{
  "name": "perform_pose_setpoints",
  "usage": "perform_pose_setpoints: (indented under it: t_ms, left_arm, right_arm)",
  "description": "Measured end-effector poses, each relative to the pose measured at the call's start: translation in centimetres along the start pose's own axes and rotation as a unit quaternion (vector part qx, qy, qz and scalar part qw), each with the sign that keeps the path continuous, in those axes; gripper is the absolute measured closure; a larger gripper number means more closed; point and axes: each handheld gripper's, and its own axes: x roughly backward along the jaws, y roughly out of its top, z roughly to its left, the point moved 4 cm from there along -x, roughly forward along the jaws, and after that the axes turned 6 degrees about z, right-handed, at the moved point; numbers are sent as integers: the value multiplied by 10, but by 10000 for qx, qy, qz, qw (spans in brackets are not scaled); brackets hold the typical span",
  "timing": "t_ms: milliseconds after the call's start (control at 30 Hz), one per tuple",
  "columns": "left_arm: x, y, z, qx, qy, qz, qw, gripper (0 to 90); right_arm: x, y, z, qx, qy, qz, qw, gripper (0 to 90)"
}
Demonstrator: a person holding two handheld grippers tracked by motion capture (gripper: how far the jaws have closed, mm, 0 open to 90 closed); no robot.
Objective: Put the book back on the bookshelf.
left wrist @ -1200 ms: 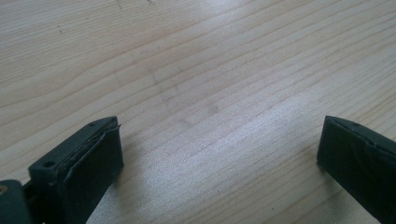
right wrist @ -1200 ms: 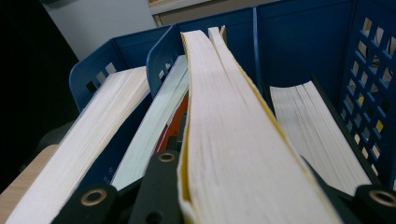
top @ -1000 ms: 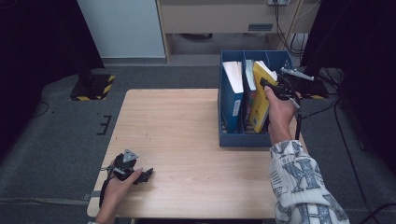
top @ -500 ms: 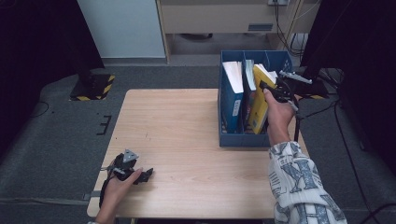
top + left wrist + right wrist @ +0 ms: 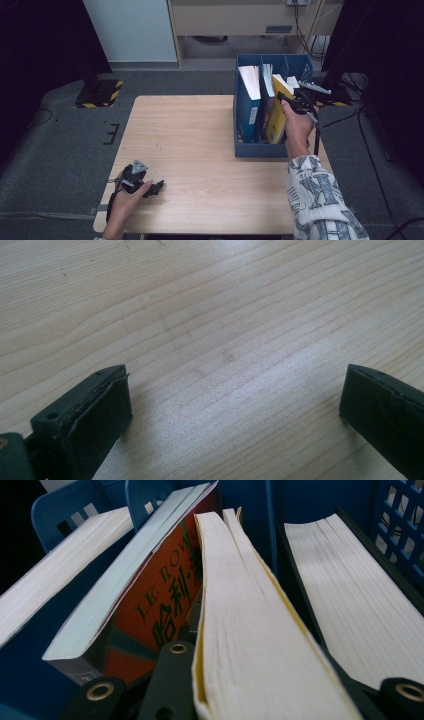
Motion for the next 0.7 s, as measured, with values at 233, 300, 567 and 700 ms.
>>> perform_pose_setpoints:
  t_ms: [233,300,567,700]
  left_arm:
    - [0,0,0,-9,-3,2,10000,0]
    - [0,0,0,-9,-3,3,10000,0]
    - [0,0,0,-12,-4,4,10000,0]
    - [0,0,0,-18,-7,8,10000,0]
  right_arm:
    - [-3,-2,1,67,-32,69,9999,737]
    - [-4,-3,0,64,-40,110,9999,737]
    - [-8,-4,-1,73,-81,127,9999,739]
    - [-7,-4,0,86,-82,152,9998,738]
